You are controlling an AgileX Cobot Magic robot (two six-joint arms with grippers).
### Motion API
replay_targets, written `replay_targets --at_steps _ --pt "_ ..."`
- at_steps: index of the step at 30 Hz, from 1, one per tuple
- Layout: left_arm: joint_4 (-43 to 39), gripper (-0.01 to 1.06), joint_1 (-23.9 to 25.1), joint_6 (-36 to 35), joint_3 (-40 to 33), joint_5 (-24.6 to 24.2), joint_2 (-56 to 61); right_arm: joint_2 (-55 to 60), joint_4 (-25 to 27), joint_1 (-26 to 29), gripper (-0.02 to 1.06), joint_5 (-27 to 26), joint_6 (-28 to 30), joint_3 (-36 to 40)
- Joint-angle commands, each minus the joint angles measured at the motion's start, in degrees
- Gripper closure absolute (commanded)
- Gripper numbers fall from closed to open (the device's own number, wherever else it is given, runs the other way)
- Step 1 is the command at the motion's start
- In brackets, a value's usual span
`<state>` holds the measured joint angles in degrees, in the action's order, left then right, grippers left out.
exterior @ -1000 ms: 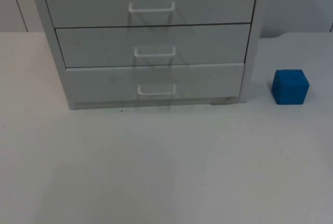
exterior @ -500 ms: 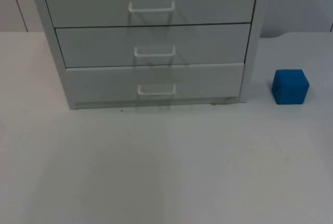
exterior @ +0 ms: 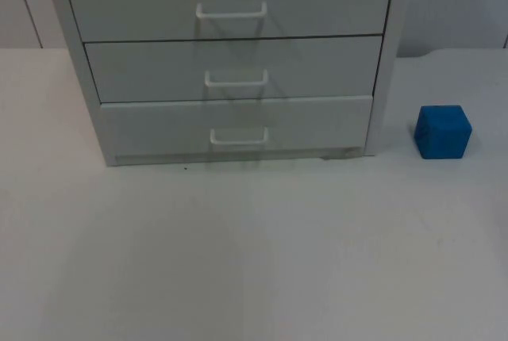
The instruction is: Open the drawer with the left hand, place the block into the drawer with the right hand, then close the drawer with the left hand.
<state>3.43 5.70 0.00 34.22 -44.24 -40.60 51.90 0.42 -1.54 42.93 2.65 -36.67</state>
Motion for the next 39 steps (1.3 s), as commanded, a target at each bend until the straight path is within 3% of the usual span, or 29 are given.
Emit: replay_targets --at_steps 1,2,5,11,14,15,21,25,26,30,32,35,36,39 --pt "0.6 0.47 -0.3 0.7 0.5 1.4 -0.6 0.0 0.0 0.3 -0.01 -0.7 0.2 -0.5" --pt "0.8 0.56 -0.3 1.7 0.5 2.0 -0.6 0.0 0.0 0.3 -0.01 -0.7 0.2 -0.5" --pt "1.9 0.65 -0.3 3.8 0.5 3.1 -0.8 0.0 0.0 0.3 -0.01 -0.8 0.2 -0.5" --pt "7.6 0.62 -0.3 10.8 2.5 2.3 -5.2 0.0 0.0 0.3 -0.01 -1.4 0.2 -0.5" --pt "14.4 0.62 -0.5 17.5 6.3 -0.2 -10.7 0.0 0.0 0.3 -0.01 -1.8 0.2 -0.5" --pt "16.3 0.62 -1.3 20.8 8.2 -1.7 -13.9 0.0 0.0 0.3 -0.01 -1.8 0.2 -0.5" --pt "16.7 0.62 -6.5 23.6 14.0 -1.9 -20.8 0.0 0.0 0.3 -0.01 -1.9 0.2 -0.5" --pt "12.9 0.62 -14.5 23.8 19.7 -0.5 -26.8 0.0 0.0 0.3 -0.01 -2.0 -0.2 -0.5" --pt "12.9 0.62 -14.5 23.8 19.7 -0.5 -26.8 0.0 0.0 0.3 -0.01 -2.0 -0.2 -0.5" --pt "6.2 0.62 -26.1 23.7 23.8 0.3 -33.7 0.0 0.1 0.3 -0.01 -2.0 -0.2 -0.5" --pt "4.6 0.62 -28.8 23.3 24.3 0.9 -35.2 0.0 0.1 0.3 -0.01 -2.0 -0.2 -0.5" --pt "-2.6 0.62 -36.2 20.1 24.9 3.1 -39.3 0.0 0.0 0.3 -0.01 -2.0 -0.2 -0.5" --pt "-2.6 0.62 -36.2 20.1 24.9 3.1 -39.3 0.0 0.0 0.3 -0.01 -2.0 -0.2 -0.5" --pt "-13.4 0.62 -43.7 15.6 24.9 4.5 -44.4 0.0 0.0 0.3 -0.01 -2.2 -0.5 -0.5"
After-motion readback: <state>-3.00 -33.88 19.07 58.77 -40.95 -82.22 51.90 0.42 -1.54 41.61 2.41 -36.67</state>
